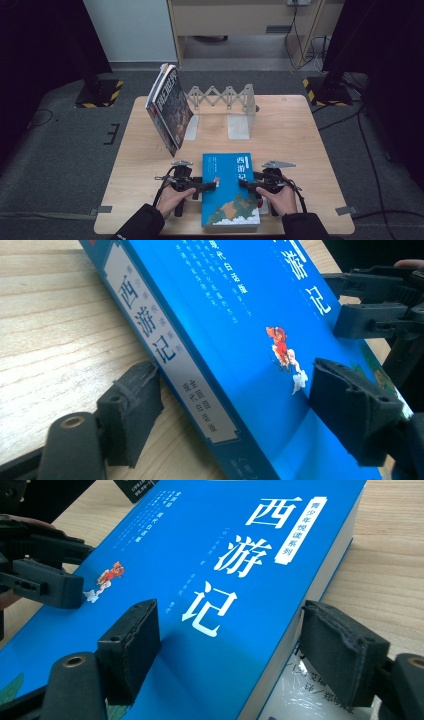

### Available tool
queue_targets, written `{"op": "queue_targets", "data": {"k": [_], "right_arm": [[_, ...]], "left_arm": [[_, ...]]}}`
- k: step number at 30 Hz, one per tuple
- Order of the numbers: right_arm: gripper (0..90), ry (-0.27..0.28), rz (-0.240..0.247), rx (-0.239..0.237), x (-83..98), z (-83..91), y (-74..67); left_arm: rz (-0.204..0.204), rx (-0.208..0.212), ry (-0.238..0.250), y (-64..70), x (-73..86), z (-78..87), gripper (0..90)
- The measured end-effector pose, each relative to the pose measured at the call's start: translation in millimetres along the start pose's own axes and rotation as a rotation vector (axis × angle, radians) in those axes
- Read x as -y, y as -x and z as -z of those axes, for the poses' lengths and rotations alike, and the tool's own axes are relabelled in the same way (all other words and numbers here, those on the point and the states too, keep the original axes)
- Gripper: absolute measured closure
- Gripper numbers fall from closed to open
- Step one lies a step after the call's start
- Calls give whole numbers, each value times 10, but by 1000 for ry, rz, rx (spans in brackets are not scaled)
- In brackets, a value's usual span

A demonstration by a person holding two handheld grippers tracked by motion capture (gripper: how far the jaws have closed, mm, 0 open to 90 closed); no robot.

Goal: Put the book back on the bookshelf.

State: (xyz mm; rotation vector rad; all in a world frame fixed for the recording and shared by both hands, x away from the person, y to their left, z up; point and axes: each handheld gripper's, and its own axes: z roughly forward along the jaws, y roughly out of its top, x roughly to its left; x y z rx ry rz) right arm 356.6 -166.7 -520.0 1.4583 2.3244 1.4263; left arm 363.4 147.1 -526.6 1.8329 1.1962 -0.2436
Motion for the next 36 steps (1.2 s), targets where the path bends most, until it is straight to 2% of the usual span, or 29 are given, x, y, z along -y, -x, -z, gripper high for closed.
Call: {"op": "queue_targets", "data": {"k": [5, 9, 12, 18, 20, 23, 25, 29, 31, 36], "right_arm": [[236, -1, -8, -3, 3, -2, -3], [224, 5, -14, -6, 9, -20, 7], [223, 4, -13, -6, 8, -20, 8], [223, 1, -16, -7, 5, -19, 7], [225, 0, -17, -9, 5, -19, 9], [230, 0, -17, -6, 1, -14, 18], [233, -1, -20, -2, 1, -9, 27], [233, 3, -27, 0, 7, -4, 28], [235, 3, -31, 0, 6, -2, 31], [238, 3, -33, 0, 1, 5, 40]], "left_arm": [[6, 2, -4, -10, -5, 5, 221], [6, 21, -3, -23, 0, -32, 205], [-6, 20, -1, -17, 2, -45, 183], [-1, 21, -4, -15, 3, -41, 187], [15, 23, -15, -8, -3, -22, 208], [32, 41, -8, 2, -19, 41, 296], [22, 49, 3, 30, -21, 64, 325], [-14, 54, -11, 80, -34, 77, 328], [-19, 61, -16, 90, -49, 93, 338], [-34, 101, -32, 119, -78, 88, 361]]}}
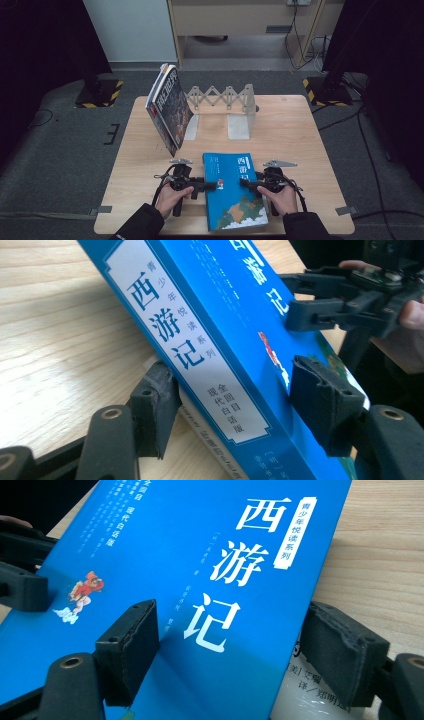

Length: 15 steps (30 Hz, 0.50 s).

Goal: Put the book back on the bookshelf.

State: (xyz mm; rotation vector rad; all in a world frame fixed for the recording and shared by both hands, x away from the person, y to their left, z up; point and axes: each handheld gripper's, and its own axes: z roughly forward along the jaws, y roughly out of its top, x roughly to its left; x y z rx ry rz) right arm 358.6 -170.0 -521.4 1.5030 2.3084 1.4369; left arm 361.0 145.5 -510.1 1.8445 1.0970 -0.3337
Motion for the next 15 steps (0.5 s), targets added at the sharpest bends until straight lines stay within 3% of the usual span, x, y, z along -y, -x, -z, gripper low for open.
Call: {"op": "queue_targets", "data": {"k": [5, 15], "right_arm": [[239, -1, -1, 6, 0, -4, -6], [240, 1, 7, 7, -2, -7, -9]], "left_arm": [[17, 6, -36, -21, -20, -40, 359], [8, 16, -40, -9, -3, -147, 320]]}}
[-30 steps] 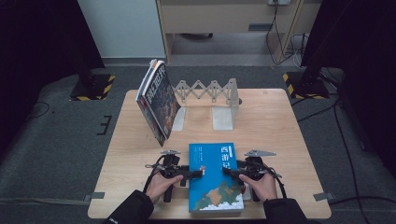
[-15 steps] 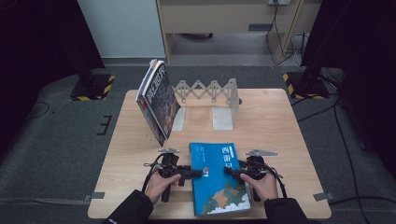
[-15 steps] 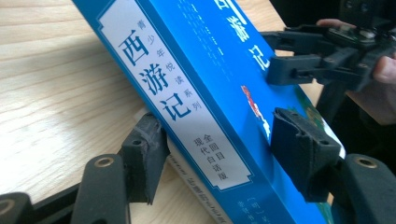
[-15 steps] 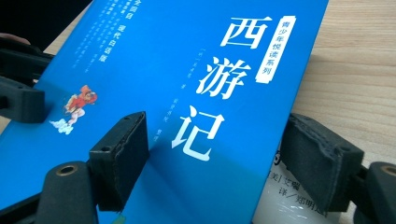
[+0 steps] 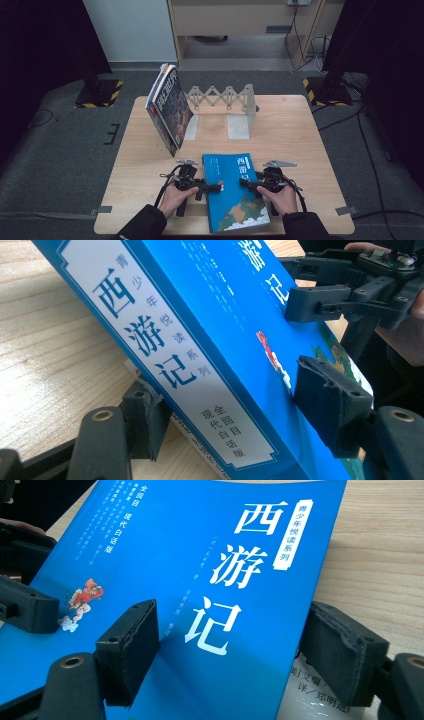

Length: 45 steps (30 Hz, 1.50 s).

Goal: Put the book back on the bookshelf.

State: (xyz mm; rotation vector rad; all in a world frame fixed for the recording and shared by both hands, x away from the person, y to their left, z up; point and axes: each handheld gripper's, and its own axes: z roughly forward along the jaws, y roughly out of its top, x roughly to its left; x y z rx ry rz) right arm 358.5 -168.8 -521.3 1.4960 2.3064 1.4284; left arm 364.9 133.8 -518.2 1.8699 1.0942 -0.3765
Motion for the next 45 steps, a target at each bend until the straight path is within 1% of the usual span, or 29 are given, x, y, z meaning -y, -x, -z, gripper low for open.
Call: {"op": "queue_targets", "data": {"k": [3, 4, 5, 6, 7, 9, 11, 12, 13, 15, 16, 17, 19, 22, 24, 25, 27, 28, 30, 32, 35, 36, 37, 39, 41, 45], "right_arm": [[240, 1, 2, 1, 0, 0, 1], [240, 1, 1, 1, 1, 0, 1], [240, 1, 0, 0, 1, 0, 0], [240, 1, 1, 0, 1, -1, -1], [241, 3, 3, 0, 2, -2, -1], [241, 3, 5, 2, 0, -2, -4], [241, 3, 8, 1, 0, -2, -2], [241, 2, 8, 1, -1, -3, -2], [241, 2, 9, 1, -1, -2, -2], [242, 0, 11, 1, -3, -1, -1], [243, 1, 11, 2, -3, 1, 1], [244, 0, 10, 3, -4, 4, 4], [247, -1, 2, 4, -4, 10, 11], [257, 1, -12, 3, -3, 20, 17], [273, 5, -20, 5, -6, 30, 24], [280, 2, -28, 4, -8, 36, 23], [310, 11, -31, 5, -11, 45, 39], [324, 15, -42, 6, -14, 50, 39], [350, 22, -37, 10, -20, 60, 44], [370, 29, -44, 9, -25, 65, 47], [395, 43, -38, 12, -32, 73, 50], [404, 44, -44, 8, -38, 78, 44], [418, 50, -37, 8, -45, 84, 51], [438, 58, -51, 3, -53, 92, 49], [457, 68, -46, 3, -66, 99, 46], [502, 108, -31, -3, -105, 135, 39]], "left_arm": [[6, -6, 1, 5, 2, -1, 319], [5, -15, -9, 6, 1, -2, 314], [5, -32, -24, 10, 9, -27, 294], [-2, -50, -53, 9, 23, -63, 240], [0, -54, -55, 8, 34, -84, 185], [-7, -57, -52, 17, 29, -79, 181], [-3, -53, -50, 9, 30, -73, 187], [-1, -52, -53, 5, 26, -65, 194], [7, -50, -45, 7, 23, -57, 206], [25, -39, -26, 4, 7, -12, 256], [31, -30, -13, 6, -1, 13, 305], [28, -25, 3, 19, -6, 31, 334], [15, -28, 17, 49, -11, 47, 358], [26, -11, 40, 67, -25, 79, 408], [22, -4, 51, 89, -40, 95, 433], [13, -7, 54, 108, -51, 98, 438], [11, -14, 56, 136, -72, 101, 445], [5, -23, 58, 151, -84, 103, 447], [6, -33, 63, 163, -98, 100, 452], [3, -41, 63, 171, -116, 103, 456], [-18, -62, 68, 214, -143, 120, 462], [-24, -68, 71, 234, -152, 128, 462], [-31, -73, 73, 240, -159, 136, 464], [-36, -78, 78, 248, -173, 151, 469], [-38, -81, 90, 254, -186, 165, 476], [-53, -85, 116, 270, -219, 212, 492]]}}
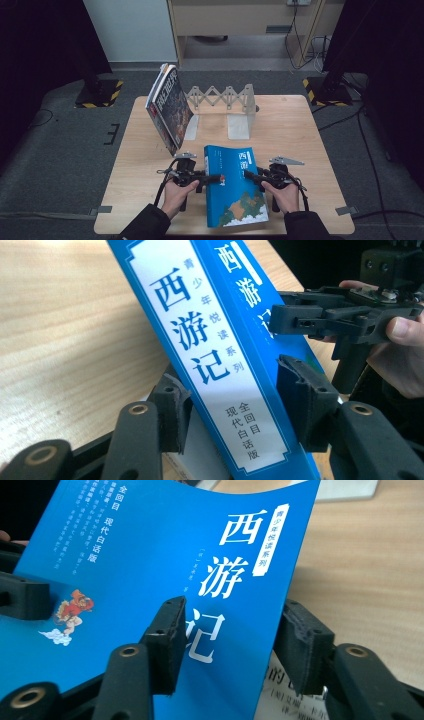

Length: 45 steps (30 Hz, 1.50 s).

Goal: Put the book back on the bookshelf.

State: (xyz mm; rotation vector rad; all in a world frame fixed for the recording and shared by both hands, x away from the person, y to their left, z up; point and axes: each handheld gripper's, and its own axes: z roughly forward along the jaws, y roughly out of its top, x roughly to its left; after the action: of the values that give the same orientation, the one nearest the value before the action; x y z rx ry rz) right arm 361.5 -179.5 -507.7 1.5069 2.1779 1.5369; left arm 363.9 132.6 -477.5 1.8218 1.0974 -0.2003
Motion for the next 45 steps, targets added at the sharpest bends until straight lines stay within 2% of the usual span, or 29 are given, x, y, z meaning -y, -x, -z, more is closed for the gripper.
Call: {"op": "queue_targets", "data": {"k": [3, 6, 9, 15, 18, 24, 29, 33, 37, 41, 45], "right_arm": [[517, 38, 13, -7, -35, 31, -20], [535, 80, 21, -14, -57, 57, -34], [555, 92, 27, -13, -52, 60, -37], [575, 96, 35, -3, -42, 46, -42], [575, 87, 24, 1, -32, 33, -26], [571, 48, 33, 34, -3, -19, -3], [562, 25, 32, 51, 18, -53, 10], [487, -13, 30, 66, 35, -85, 17], [433, -61, 44, 54, 28, -61, 32], [413, -80, 21, 30, 58, -32, 53], [355, -92, -45, 1, 90, -85, 50]], "left_arm": [[-3, 17, 35, 6, -38, 46, 510], [-2, 29, 48, -2, -50, 55, 519], [22, 27, 44, -15, -41, 33, 519], [39, 26, 15, -64, -50, -19, 513], [54, 29, 1, -90, -53, -49, 512], [92, 27, -29, -164, -24, -141, 506], [100, 13, -43, -205, 5, -175, 497], [115, 14, -41, -245, 36, -189, 495], [128, 24, -35, -277, 58, -193, 493], [129, 26, -31, -280, 64, -193, 492], [126, 27, -27, -277, 65, -191, 491]]}}
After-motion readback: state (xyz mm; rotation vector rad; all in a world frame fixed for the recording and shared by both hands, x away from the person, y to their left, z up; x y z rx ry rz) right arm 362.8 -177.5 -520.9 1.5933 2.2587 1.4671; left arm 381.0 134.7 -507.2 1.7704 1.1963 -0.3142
